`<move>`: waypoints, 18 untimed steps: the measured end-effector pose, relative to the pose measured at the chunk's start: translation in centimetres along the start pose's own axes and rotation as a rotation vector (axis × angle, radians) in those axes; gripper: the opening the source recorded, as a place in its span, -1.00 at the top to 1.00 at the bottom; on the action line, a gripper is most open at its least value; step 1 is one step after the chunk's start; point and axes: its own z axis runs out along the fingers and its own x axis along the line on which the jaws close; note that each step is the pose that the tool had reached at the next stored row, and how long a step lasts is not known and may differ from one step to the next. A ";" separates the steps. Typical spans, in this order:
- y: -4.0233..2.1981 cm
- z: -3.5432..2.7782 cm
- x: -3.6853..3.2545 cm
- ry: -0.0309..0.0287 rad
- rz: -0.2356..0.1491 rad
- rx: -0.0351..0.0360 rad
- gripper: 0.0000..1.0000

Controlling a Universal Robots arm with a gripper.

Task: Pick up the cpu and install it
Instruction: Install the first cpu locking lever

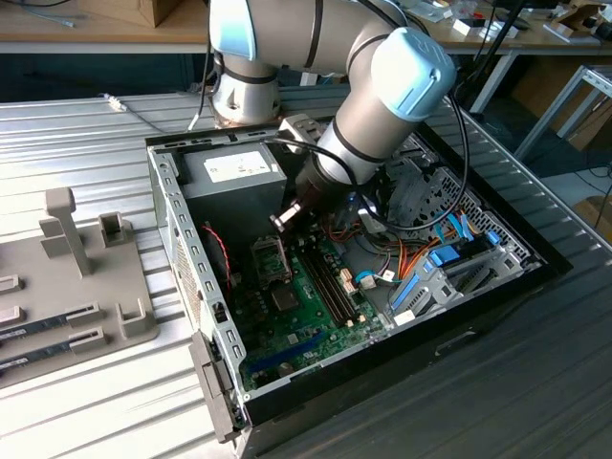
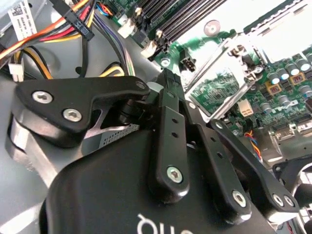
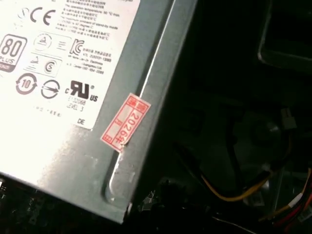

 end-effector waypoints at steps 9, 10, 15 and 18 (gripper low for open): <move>0.07 -0.45 0.37 -0.0064 -0.002 -0.0076 0.79; 0.07 -0.55 0.41 -0.0072 -0.003 -0.0097 0.79; 0.12 -1.10 0.52 -0.0112 -0.005 -0.0213 0.79; 0.12 -1.25 0.57 -0.0132 -0.006 -0.0265 0.79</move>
